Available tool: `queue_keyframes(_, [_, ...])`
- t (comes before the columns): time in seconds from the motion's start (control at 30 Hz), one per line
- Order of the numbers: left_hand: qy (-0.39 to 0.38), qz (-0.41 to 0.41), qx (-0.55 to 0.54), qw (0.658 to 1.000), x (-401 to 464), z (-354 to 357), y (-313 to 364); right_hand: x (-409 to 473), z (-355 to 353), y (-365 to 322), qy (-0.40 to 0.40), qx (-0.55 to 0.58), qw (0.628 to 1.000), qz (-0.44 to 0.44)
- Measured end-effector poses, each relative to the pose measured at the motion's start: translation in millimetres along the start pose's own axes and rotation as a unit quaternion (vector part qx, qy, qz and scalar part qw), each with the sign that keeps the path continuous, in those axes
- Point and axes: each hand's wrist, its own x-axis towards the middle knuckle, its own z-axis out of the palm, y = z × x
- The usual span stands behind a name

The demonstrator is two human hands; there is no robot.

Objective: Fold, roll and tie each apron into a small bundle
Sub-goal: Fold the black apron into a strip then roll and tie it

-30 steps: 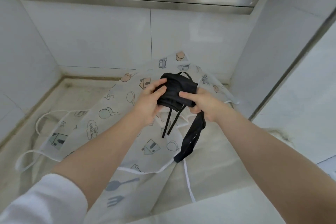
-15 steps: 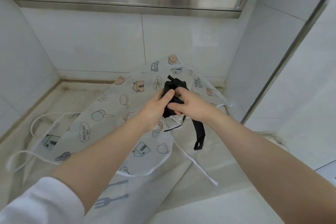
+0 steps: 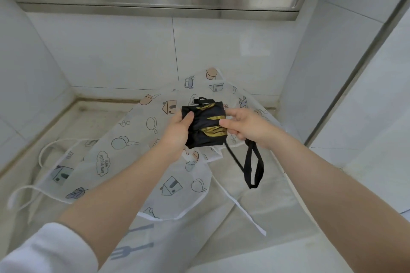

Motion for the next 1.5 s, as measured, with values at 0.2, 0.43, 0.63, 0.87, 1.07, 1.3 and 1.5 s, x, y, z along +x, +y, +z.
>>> queue_keyframes(0.2, [-0.081, -0.075, -0.076, 0.991, 3, -13, -14, 4, 3, 9, -0.073, 0.021, 0.997, 0.023])
queue_keyframes(0.43, [-0.003, -0.141, 0.176, 0.974, 14, 17, -7, 20, 21, 17, 0.055, -0.28, 0.958, -0.009])
queue_keyframes(0.63, [-0.014, -0.153, 0.002, 0.988, 16, 23, -27, 19, 53, 28, -0.001, -0.436, 0.9, -0.03])
queue_keyframes(0.87, [-0.034, -0.115, -0.02, 0.993, 18, 2, -31, 16, 37, 27, 0.006, -0.291, 0.956, -0.04])
queue_keyframes(1.07, [-0.146, -0.132, -0.022, 0.98, 13, -21, -26, 5, 8, 39, -0.002, -0.152, 0.988, 0.013])
queue_keyframes(1.3, [-0.238, -0.15, -0.02, 0.959, 7, -31, -27, -6, 3, 34, -0.093, 0.015, 0.993, 0.064])
queue_keyframes(1.5, [-0.005, -0.037, 0.185, 0.982, 15, -4, -34, 14, 21, 38, 0.088, -0.098, 0.991, 0.011])
